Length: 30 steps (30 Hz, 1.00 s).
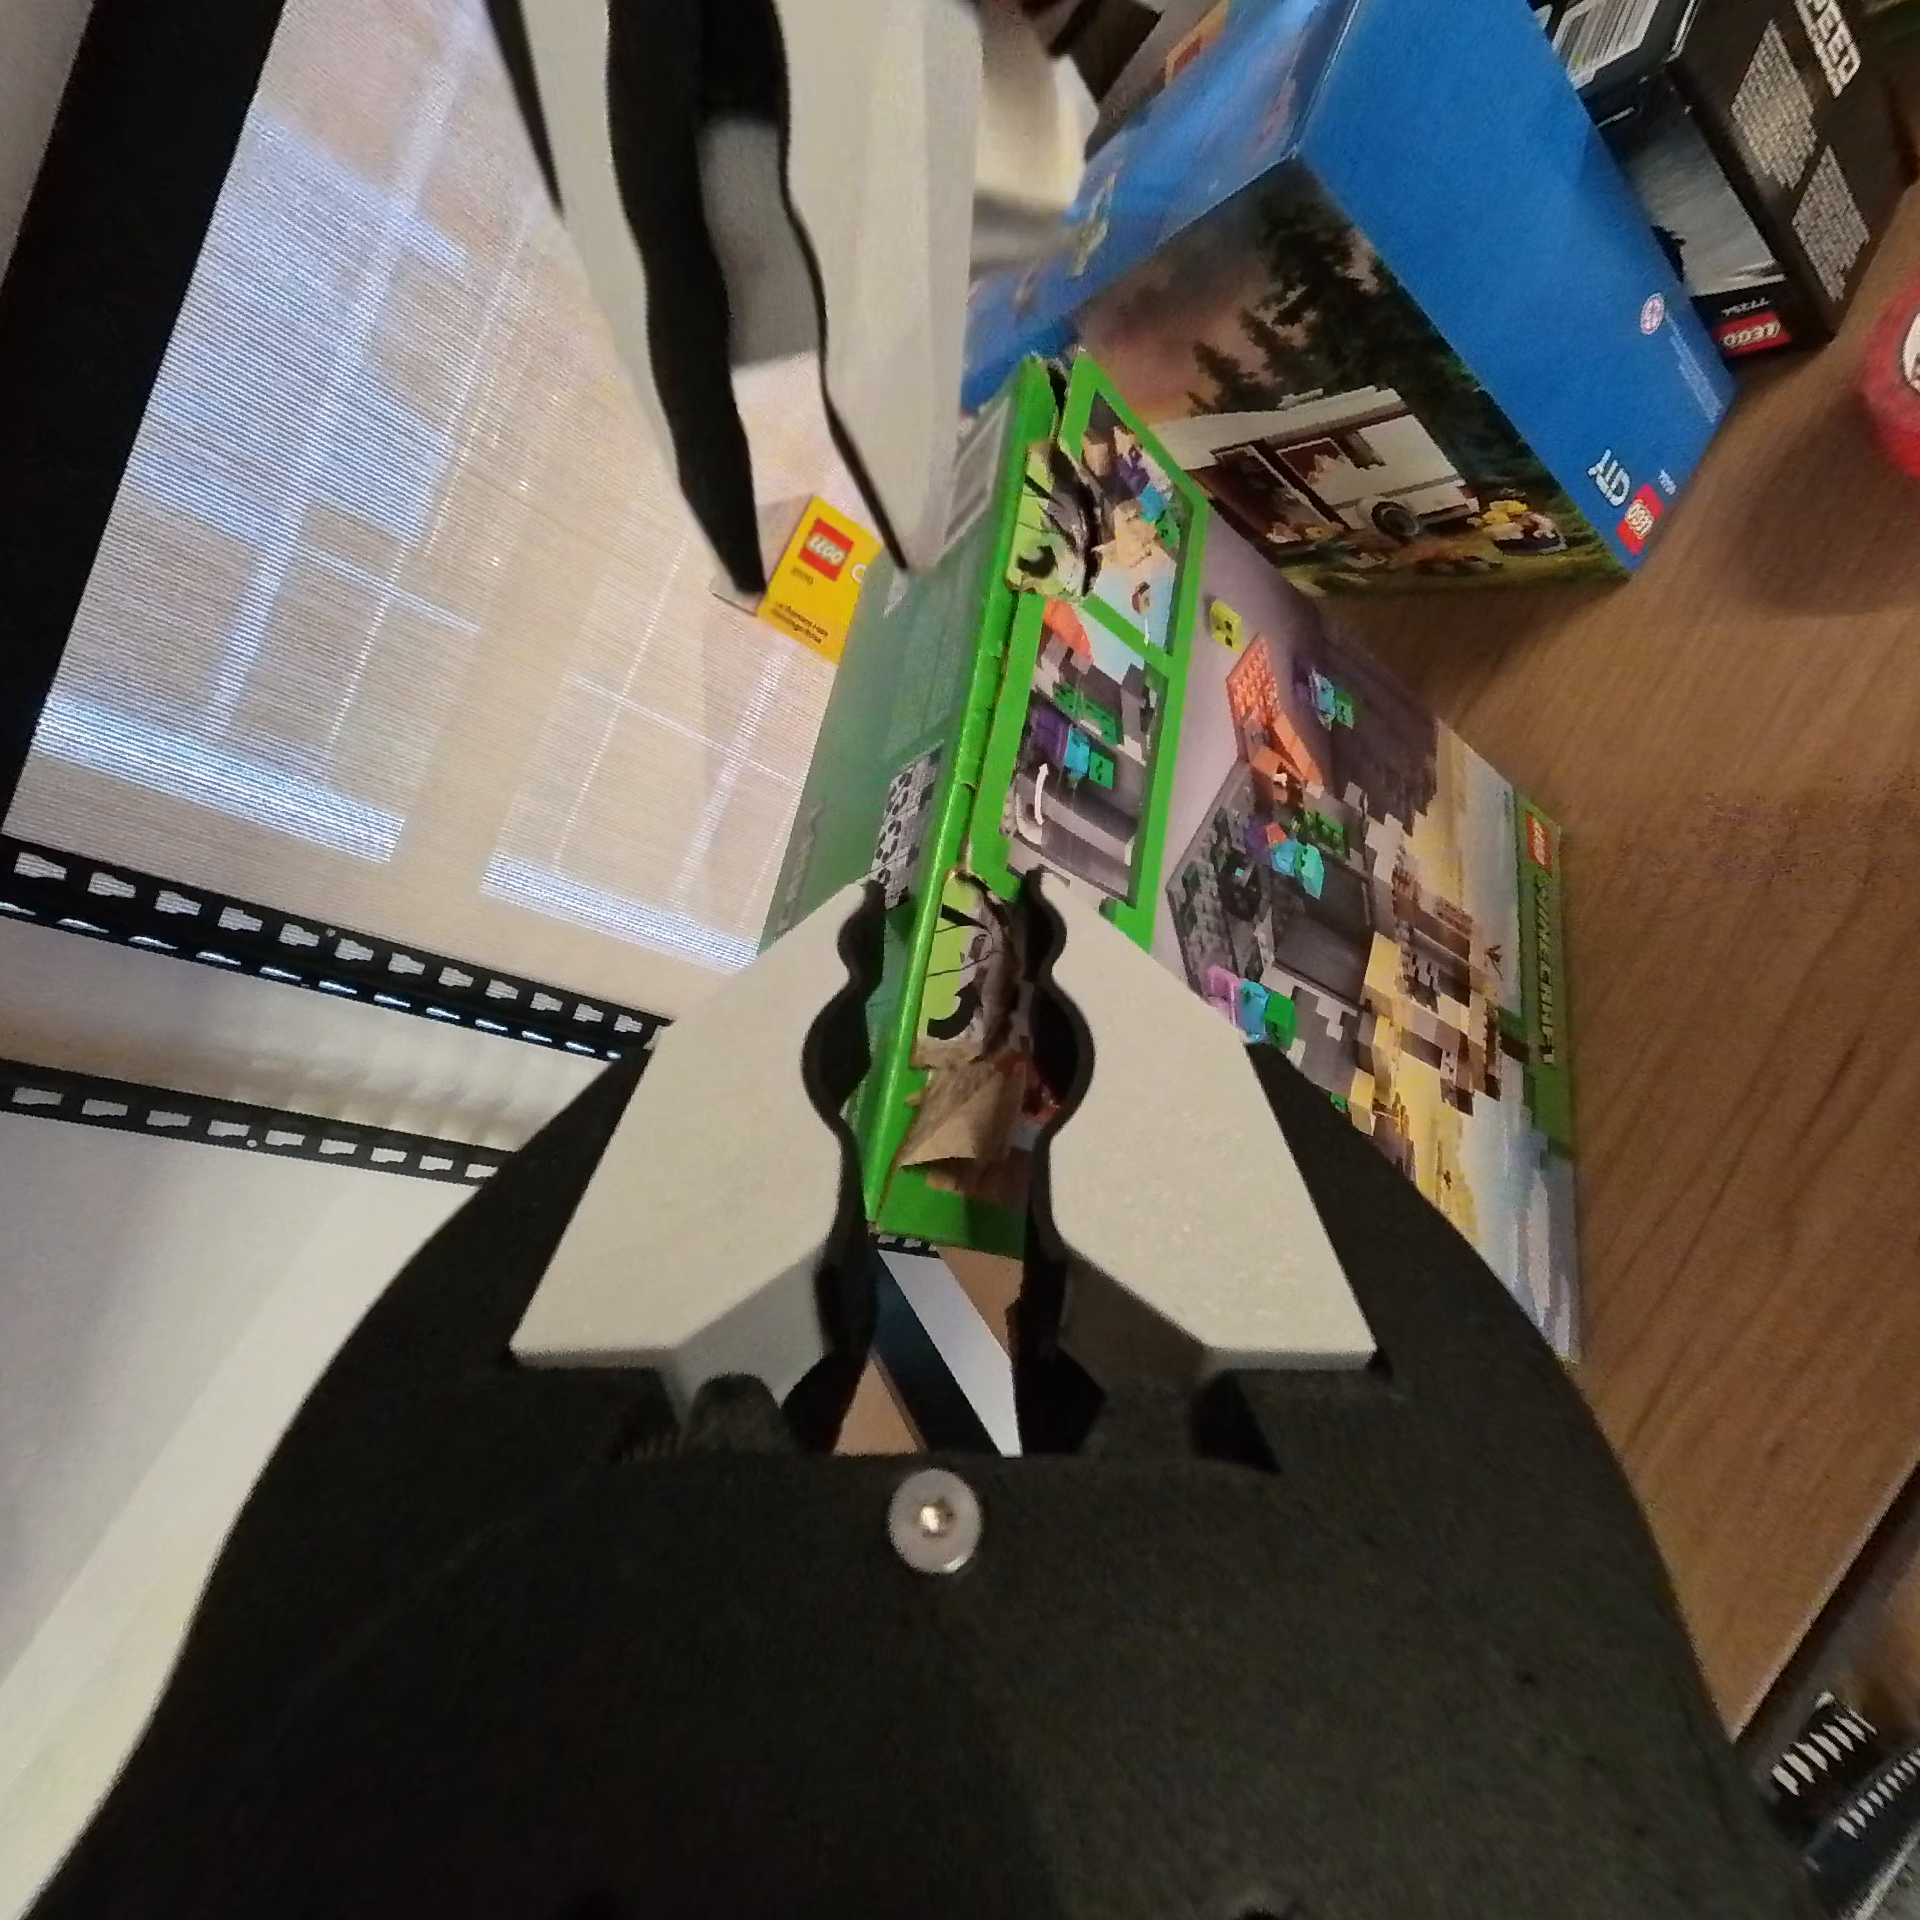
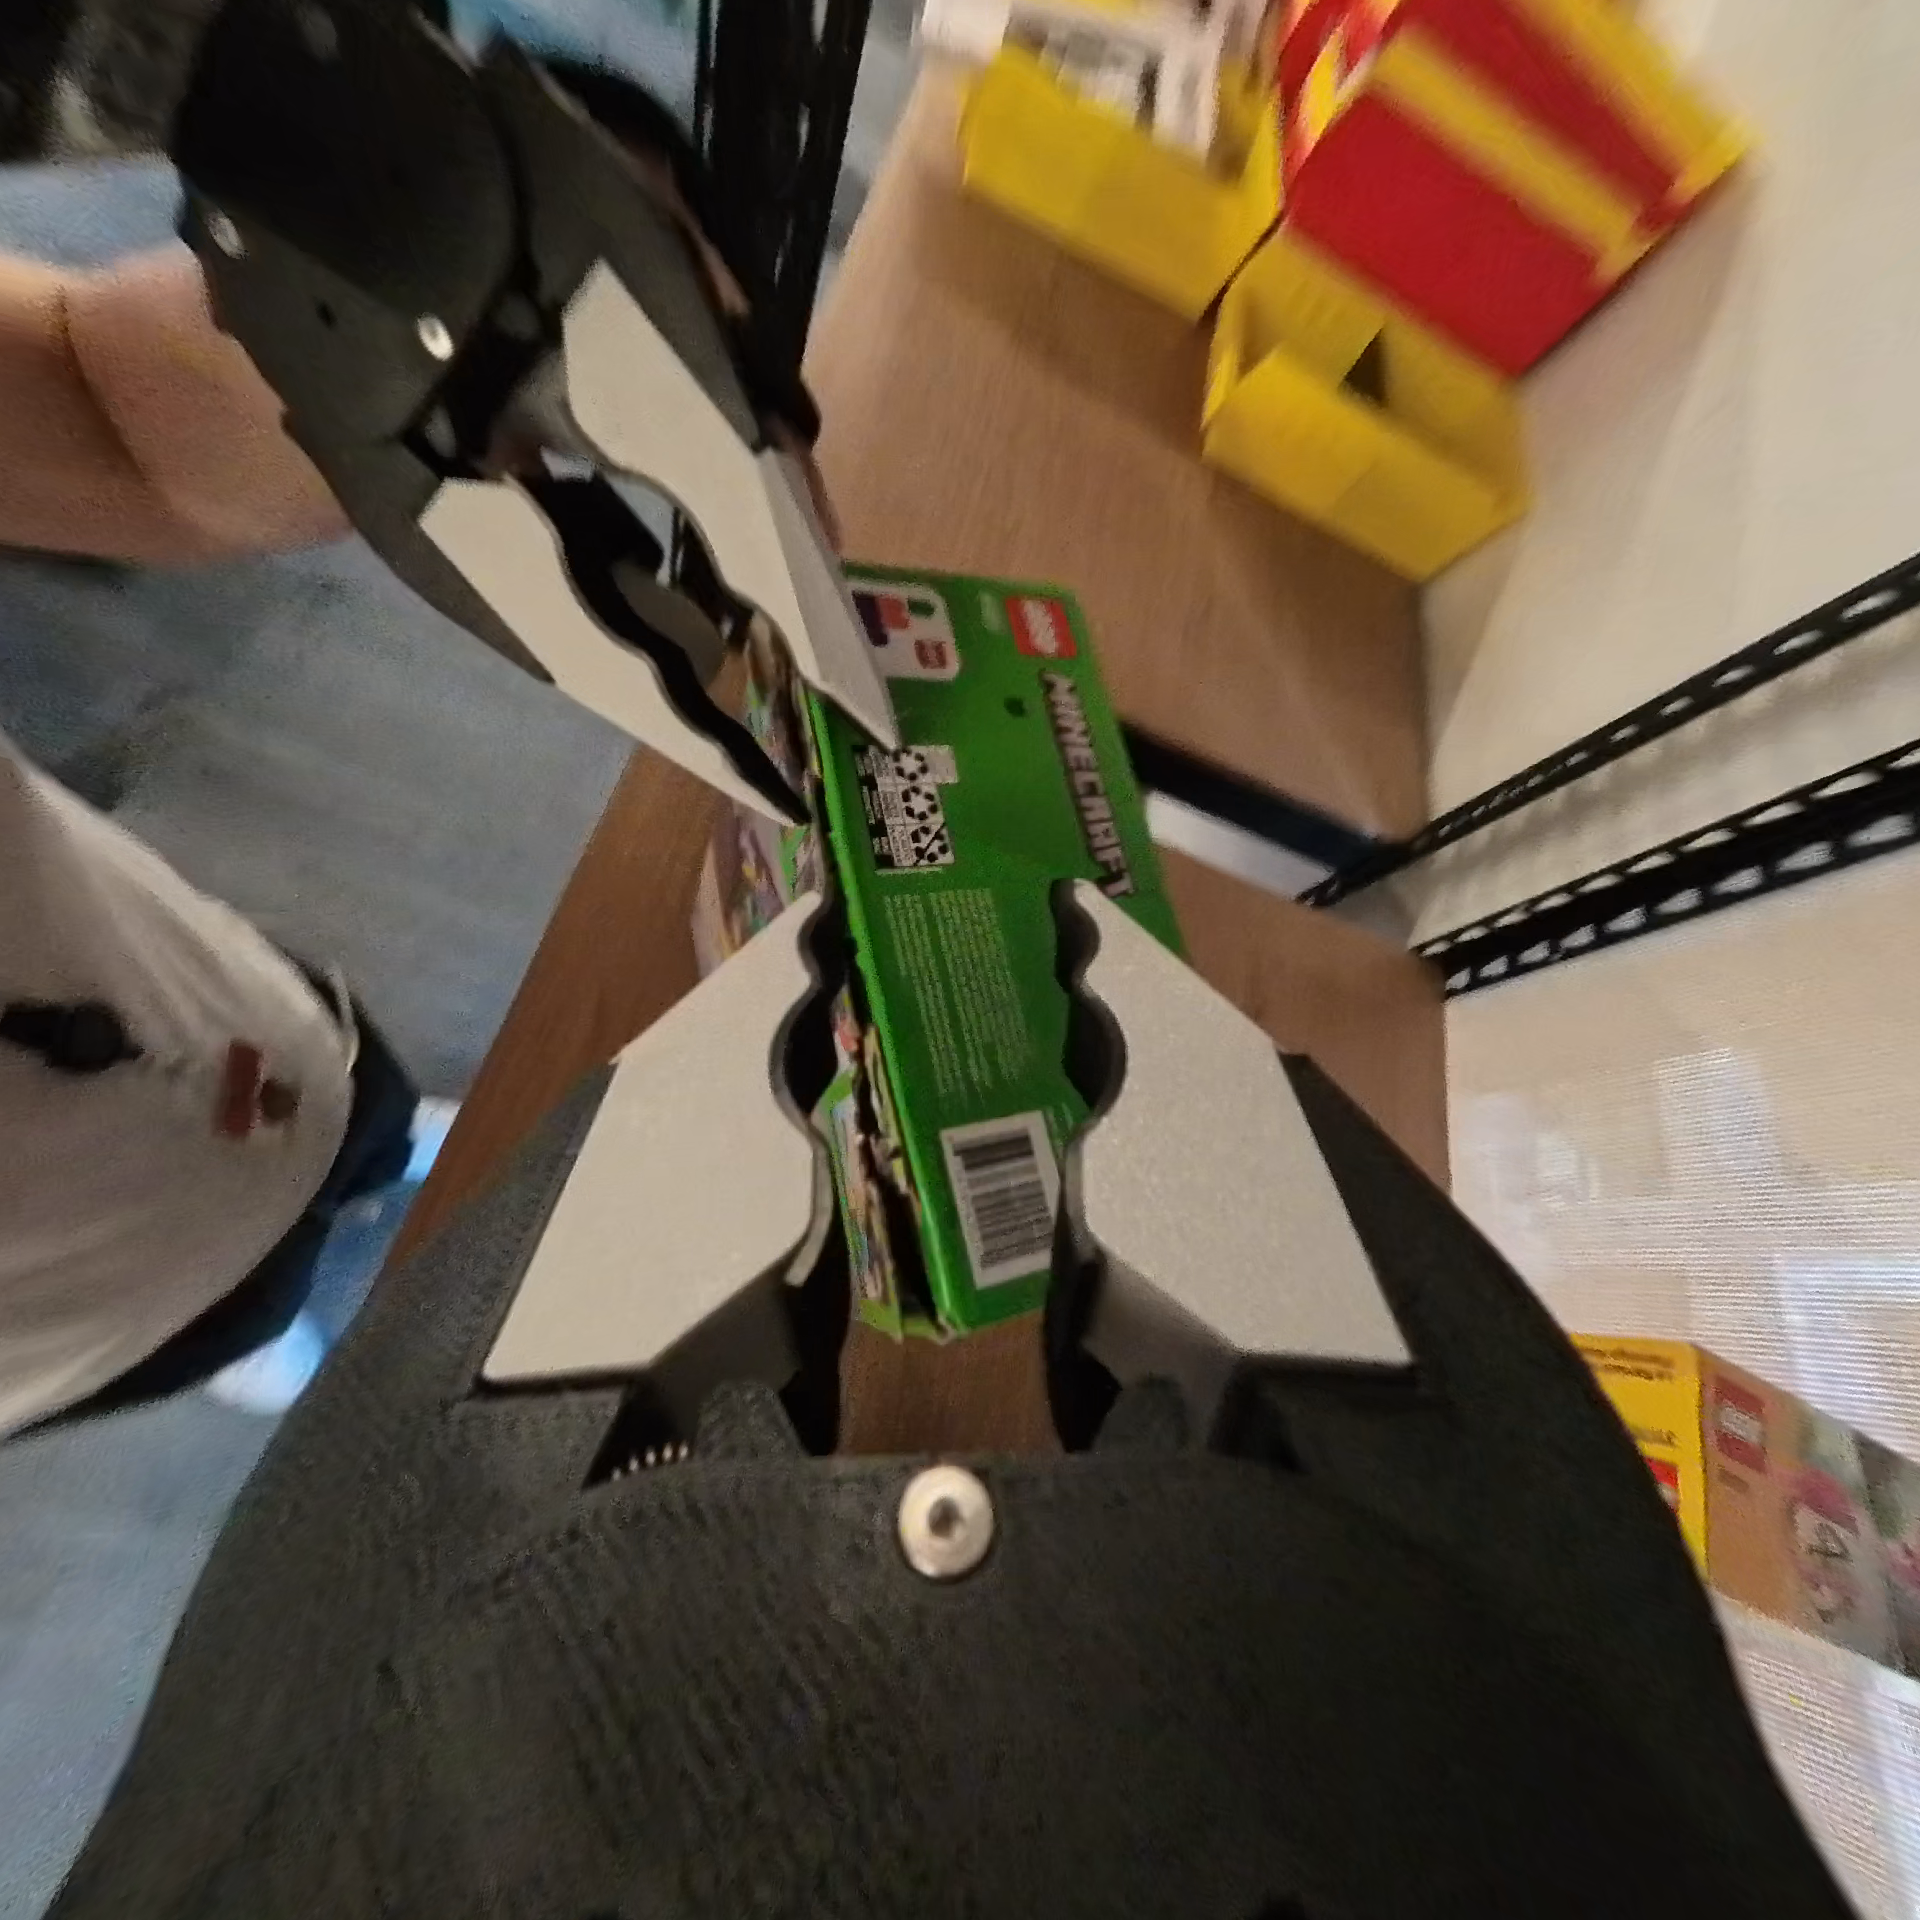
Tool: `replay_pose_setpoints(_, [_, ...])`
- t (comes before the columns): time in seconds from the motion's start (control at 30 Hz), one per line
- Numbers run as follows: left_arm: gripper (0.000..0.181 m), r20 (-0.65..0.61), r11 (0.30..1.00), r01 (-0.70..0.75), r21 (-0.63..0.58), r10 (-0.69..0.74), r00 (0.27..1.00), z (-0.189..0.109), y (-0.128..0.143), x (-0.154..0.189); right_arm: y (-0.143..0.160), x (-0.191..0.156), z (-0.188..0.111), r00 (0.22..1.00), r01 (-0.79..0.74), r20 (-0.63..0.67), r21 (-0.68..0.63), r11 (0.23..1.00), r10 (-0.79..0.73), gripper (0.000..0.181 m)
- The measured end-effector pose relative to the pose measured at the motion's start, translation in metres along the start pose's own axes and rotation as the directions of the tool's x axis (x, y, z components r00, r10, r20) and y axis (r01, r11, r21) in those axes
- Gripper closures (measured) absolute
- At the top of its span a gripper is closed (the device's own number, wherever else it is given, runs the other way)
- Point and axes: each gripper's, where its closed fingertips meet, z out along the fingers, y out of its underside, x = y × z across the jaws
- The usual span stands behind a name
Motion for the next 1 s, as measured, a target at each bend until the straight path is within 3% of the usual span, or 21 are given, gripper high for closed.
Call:
replay_pose_setpoints(0.07, [0.157, -0.004, 1.000, 0.004, -0.004, -0.004, 1.000, 0.000, 0.000, 0.000, 0.006, -0.005, -0.009, 0.997, 0.050, -0.068, 0.047, 0.998, -0.047, 0.143])
replay_pose_setpoints(0.23, [0.158, -0.018, 1.000, 0.005, -0.013, -0.005, 1.000, 0.000, 0.001, 0.000, 0.031, -0.032, 0.014, 0.931, 0.296, -0.201, -0.070, 0.953, -0.304, 0.147])
replay_pose_setpoints(0.37, [0.157, -0.061, 1.000, 0.019, -0.006, -0.020, 0.998, -0.003, 0.000, 0.003, 0.030, -0.025, 0.015, 0.894, 0.311, -0.320, -0.066, 0.948, -0.315, 0.165])
replay_pose_setpoints(0.47, [0.167, -0.196, 0.978, 0.196, 0.072, -0.179, 0.964, -0.013, -0.013, 0.000, 0.031, -0.022, 0.014, 0.894, 0.297, -0.332, -0.065, 0.953, -0.301, 0.168])
replay_pose_setpoints(0.57, [0.153, -0.272, 0.933, 0.332, 0.138, -0.287, 0.918, -0.023, -0.030, -0.009, 0.030, -0.019, 0.016, 0.873, 0.321, -0.353, -0.108, 0.941, -0.338, 0.169])
replay_pose_setpoints(0.63, [0.143, -0.248, 0.956, 0.283, 0.073, -0.257, 0.934, -0.015, -0.026, -0.005, 0.030, -0.019, 0.016, 0.878, 0.305, -0.351, -0.113, 0.945, -0.326, 0.169])
replay_pose_setpoints(0.73, [0.154, -0.113, 0.990, 0.136, -0.035, -0.139, 0.984, 0.004, -0.011, -0.006, 0.030, -0.019, 0.016, 0.894, 0.279, -0.338, -0.091, 0.956, -0.293, 0.168])
replay_pose_setpoints(0.9, [0.167, -0.137, 0.989, 0.140, -0.041, -0.144, 0.980, 0.006, -0.010, -0.002, 0.028, -0.023, 0.016, 0.935, 0.227, -0.272, -0.030, 0.973, -0.227, 0.156])
replay_pose_setpoints(1.0, [0.170, -0.143, 0.991, 0.116, -0.061, -0.124, 0.982, 0.006, -0.010, 0.000, 0.028, -0.010, 0.011, 0.929, 0.218, -0.301, -0.026, 0.976, -0.216, 0.150])
